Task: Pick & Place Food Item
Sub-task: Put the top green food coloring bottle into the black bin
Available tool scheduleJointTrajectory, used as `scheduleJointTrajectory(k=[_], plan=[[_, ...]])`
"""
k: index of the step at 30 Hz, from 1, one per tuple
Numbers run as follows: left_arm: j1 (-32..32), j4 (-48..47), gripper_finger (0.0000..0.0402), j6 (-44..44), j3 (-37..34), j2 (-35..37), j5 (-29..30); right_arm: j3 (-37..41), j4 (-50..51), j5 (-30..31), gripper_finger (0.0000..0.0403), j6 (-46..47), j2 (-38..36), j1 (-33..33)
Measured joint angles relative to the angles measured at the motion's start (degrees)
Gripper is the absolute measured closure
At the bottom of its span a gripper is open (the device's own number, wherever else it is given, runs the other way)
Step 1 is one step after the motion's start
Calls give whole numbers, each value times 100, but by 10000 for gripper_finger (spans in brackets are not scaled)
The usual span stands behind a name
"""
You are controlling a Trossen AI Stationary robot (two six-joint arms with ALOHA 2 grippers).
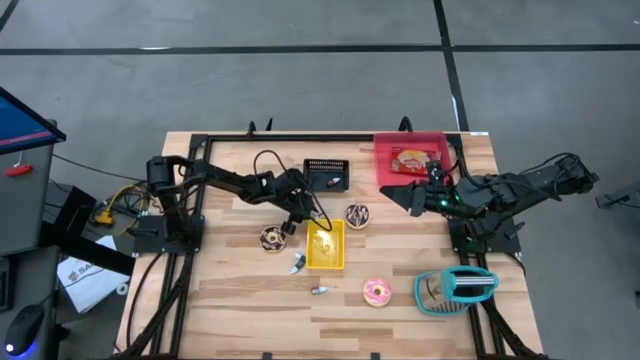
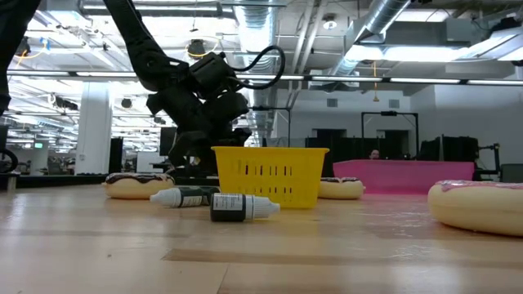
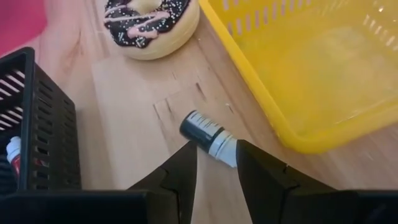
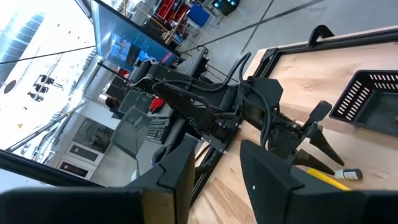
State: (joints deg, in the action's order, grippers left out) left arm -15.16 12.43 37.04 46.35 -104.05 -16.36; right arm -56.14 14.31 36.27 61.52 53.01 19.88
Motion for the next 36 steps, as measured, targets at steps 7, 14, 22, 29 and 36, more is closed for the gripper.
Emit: scheduleJointTrajectory(k=[7, 14, 22, 29, 36], plan=[[33, 11, 296, -3, 0, 0, -64, 0, 0, 0, 280, 2, 0, 0], [105, 299, 296, 13, 0, 0, -98, 0, 11, 0, 280, 2, 0, 0], [63, 300, 296, 308, 69, 0, -92, 0, 72, 0, 280, 2, 0, -2], [-163, 316, 296, 317, 297, 2, -106, 0, 72, 0, 280, 2, 0, -2], [-278, 264, 296, 308, 493, -339, -145, 0, 68, 0, 280, 2, 2, -8]])
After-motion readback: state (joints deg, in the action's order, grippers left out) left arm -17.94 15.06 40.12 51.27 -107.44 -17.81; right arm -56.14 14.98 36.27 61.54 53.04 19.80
